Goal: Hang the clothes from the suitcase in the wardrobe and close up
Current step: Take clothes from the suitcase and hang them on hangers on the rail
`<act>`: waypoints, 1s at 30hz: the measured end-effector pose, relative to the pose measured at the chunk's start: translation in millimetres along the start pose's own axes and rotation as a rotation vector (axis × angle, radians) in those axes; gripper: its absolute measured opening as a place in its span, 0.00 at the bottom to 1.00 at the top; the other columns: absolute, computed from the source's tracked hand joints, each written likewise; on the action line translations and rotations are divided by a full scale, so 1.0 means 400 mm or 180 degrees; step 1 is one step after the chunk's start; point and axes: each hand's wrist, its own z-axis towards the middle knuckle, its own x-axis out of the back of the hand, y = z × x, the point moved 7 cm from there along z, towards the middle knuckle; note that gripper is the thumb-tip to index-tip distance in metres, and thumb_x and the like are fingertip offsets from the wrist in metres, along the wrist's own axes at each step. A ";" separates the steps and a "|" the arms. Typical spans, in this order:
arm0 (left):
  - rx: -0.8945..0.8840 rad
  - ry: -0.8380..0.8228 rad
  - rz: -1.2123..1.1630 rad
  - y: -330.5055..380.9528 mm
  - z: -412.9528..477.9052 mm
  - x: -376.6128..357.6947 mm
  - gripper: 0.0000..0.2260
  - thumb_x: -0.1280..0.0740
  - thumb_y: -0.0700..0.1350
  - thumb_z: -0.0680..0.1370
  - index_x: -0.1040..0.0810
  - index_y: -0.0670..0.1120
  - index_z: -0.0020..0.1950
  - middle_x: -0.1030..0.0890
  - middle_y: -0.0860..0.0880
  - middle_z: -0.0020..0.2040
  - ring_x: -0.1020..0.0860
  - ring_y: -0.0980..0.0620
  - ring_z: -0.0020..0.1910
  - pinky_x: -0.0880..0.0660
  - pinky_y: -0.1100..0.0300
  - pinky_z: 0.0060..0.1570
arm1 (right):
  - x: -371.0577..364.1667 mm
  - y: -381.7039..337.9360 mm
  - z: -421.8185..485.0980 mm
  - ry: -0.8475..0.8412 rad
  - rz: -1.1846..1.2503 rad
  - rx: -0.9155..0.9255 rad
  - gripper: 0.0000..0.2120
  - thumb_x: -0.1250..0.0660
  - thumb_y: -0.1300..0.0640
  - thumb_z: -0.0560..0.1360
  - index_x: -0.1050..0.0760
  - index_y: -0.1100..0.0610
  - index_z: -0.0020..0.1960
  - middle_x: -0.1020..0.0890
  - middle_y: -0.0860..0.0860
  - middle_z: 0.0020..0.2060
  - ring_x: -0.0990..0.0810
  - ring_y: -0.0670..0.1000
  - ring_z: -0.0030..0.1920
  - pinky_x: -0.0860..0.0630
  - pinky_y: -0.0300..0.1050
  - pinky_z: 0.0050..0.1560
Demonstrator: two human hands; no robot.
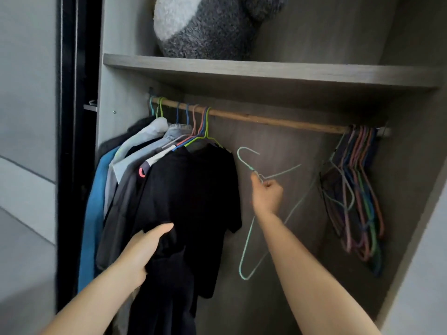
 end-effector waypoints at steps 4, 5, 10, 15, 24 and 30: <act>-0.0038 0.0278 0.0383 -0.007 -0.030 0.082 0.17 0.27 0.55 0.72 0.24 0.52 0.57 0.20 0.50 0.52 0.23 0.48 0.51 0.27 0.51 0.57 | -0.027 0.131 -0.044 -0.0112 0.0209 -0.0627 0.20 0.27 0.45 0.72 0.20 0.63 0.46 0.21 0.54 0.37 0.23 0.56 0.39 0.29 0.45 0.40; -0.0042 0.0301 0.0465 -0.010 -0.034 0.098 0.16 0.27 0.56 0.72 0.24 0.52 0.56 0.20 0.51 0.53 0.23 0.48 0.53 0.28 0.51 0.59 | -0.031 0.152 -0.061 -0.0234 0.0110 -0.0612 0.19 0.26 0.45 0.72 0.22 0.63 0.41 0.24 0.52 0.33 0.26 0.54 0.36 0.31 0.44 0.37; -0.0057 0.0463 0.0865 -0.018 -0.066 0.162 0.14 0.26 0.58 0.70 0.20 0.56 0.53 0.18 0.52 0.57 0.22 0.48 0.58 0.30 0.48 0.66 | -0.071 0.260 -0.168 -0.0845 0.0110 -0.1218 0.27 0.36 0.33 0.73 0.37 0.54 0.30 0.36 0.49 0.23 0.36 0.50 0.23 0.36 0.43 0.27; -0.0046 0.0519 0.1568 -0.030 -0.086 0.218 0.10 0.26 0.57 0.69 0.17 0.55 0.46 0.15 0.52 0.46 0.18 0.48 0.51 0.24 0.51 0.59 | -0.159 0.229 -0.277 -0.1781 0.1329 -0.1743 0.23 0.45 0.51 0.80 0.46 0.50 0.27 0.45 0.47 0.21 0.49 0.46 0.20 0.51 0.37 0.21; 0.0313 0.0922 0.2014 -0.043 -0.158 0.305 0.19 0.38 0.60 0.75 0.21 0.47 0.56 0.18 0.45 0.50 0.20 0.45 0.49 0.25 0.55 0.53 | -0.208 -0.060 -0.398 -0.2246 0.3827 -0.1662 0.19 0.47 0.57 0.76 0.52 0.51 0.30 0.49 0.48 0.23 0.53 0.48 0.24 0.54 0.40 0.24; 0.0347 0.1260 0.1059 -0.029 -0.218 0.375 0.23 0.38 0.63 0.77 0.20 0.46 0.59 0.18 0.44 0.55 0.20 0.44 0.54 0.26 0.50 0.62 | -0.296 0.010 -0.602 -0.2947 0.3426 -0.1675 0.22 0.46 0.58 0.77 0.50 0.52 0.27 0.47 0.48 0.22 0.52 0.48 0.23 0.54 0.40 0.24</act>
